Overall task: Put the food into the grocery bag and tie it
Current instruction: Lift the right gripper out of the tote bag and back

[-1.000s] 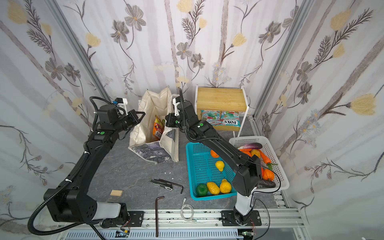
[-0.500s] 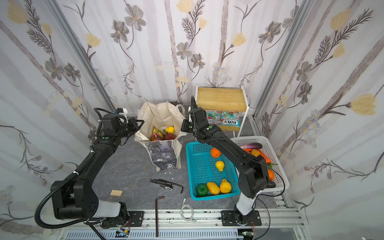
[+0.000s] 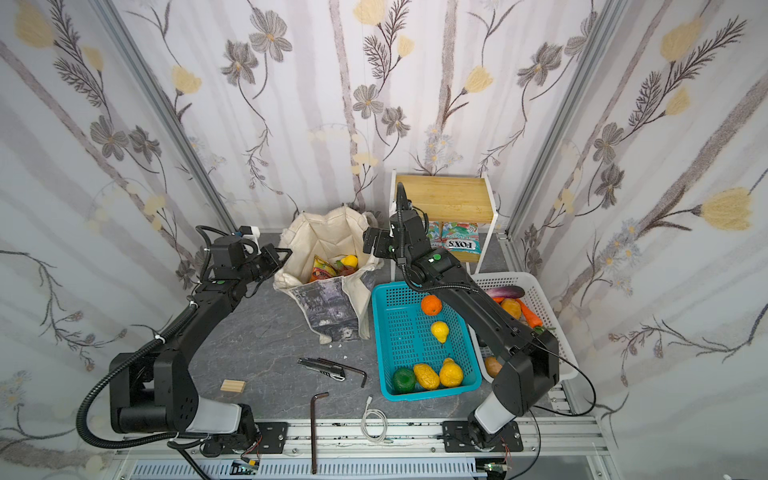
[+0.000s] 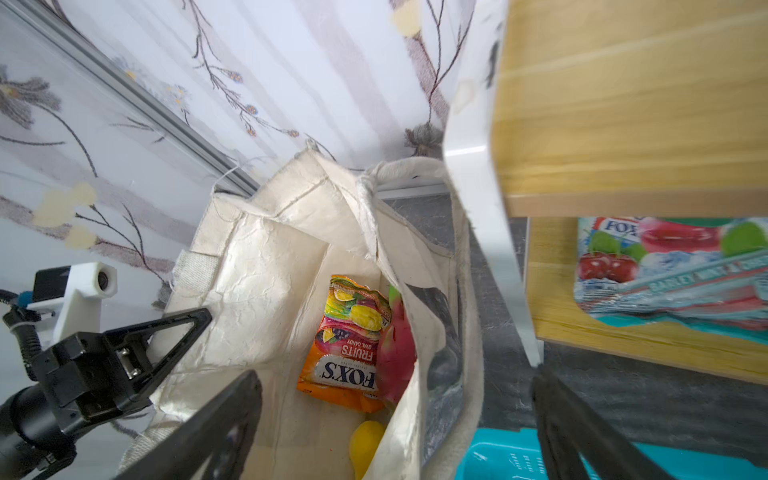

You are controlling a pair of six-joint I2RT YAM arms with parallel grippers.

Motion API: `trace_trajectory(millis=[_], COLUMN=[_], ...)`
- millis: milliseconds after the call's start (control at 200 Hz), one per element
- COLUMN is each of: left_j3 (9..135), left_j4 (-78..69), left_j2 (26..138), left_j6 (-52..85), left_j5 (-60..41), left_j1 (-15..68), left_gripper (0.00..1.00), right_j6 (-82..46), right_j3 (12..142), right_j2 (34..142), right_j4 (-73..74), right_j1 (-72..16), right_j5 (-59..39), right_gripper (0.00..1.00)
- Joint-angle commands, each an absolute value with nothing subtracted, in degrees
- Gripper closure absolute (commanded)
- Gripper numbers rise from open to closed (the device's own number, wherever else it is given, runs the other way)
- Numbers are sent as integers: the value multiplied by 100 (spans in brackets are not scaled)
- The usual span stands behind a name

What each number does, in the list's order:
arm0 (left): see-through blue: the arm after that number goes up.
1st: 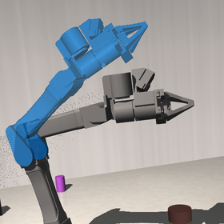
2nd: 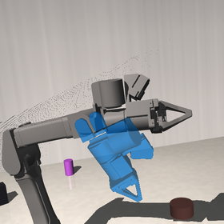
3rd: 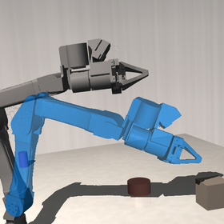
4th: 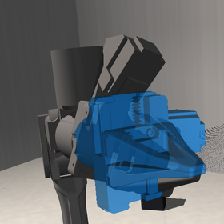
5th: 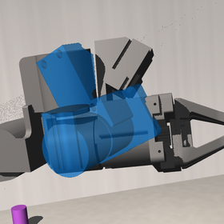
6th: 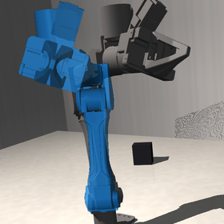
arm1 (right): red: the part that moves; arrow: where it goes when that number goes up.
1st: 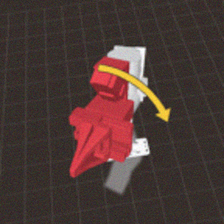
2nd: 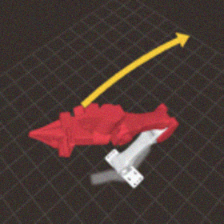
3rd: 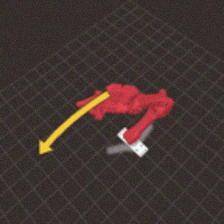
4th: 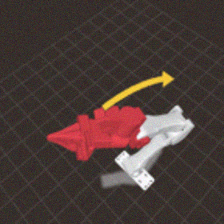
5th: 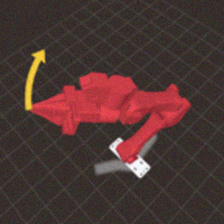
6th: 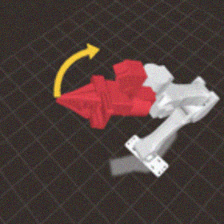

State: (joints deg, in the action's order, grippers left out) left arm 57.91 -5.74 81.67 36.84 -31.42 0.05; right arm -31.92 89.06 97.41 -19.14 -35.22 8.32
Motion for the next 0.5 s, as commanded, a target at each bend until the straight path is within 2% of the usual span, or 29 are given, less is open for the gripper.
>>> trace_trajectory(millis=[0,120,185,255,345,415,495], left_j3=[5724,5673,5669,5665,5669,5660,5635], left_j4=[-782,-782,-782,-782,-782,-782,-782], left_j2=[8082,7992,7989,8015,8042,8001,7922], left_j6=[3586,3564,3569,3602,3656,3674,3630], left_j5=[-3160,-3182,-3182,-3179,-3259,-3260,-3174], left_j1=[-15,-8,-9,-9,-9,-9,0], left_gripper=[100,100,100,100,100,100,100], right_j6=[-3244,-3241,-3254,-3223,-2950,-3043,-3247], right_j3=[8734,8237,7974,7745,7380,6758,5943], right_j2=[9290,8466,8074,7705,7202,6716,6154], right_j4=[-2137,-2163,-2173,-2248,-2296,-1922,-1350], right_j1=[-3518,-3507,-3414,-3147,-2606,-2067,-1568], right_j5=[1888,2640,2719,2479,1686,1156,1016], right_gripper=[0,0,0,0,0,0,0])
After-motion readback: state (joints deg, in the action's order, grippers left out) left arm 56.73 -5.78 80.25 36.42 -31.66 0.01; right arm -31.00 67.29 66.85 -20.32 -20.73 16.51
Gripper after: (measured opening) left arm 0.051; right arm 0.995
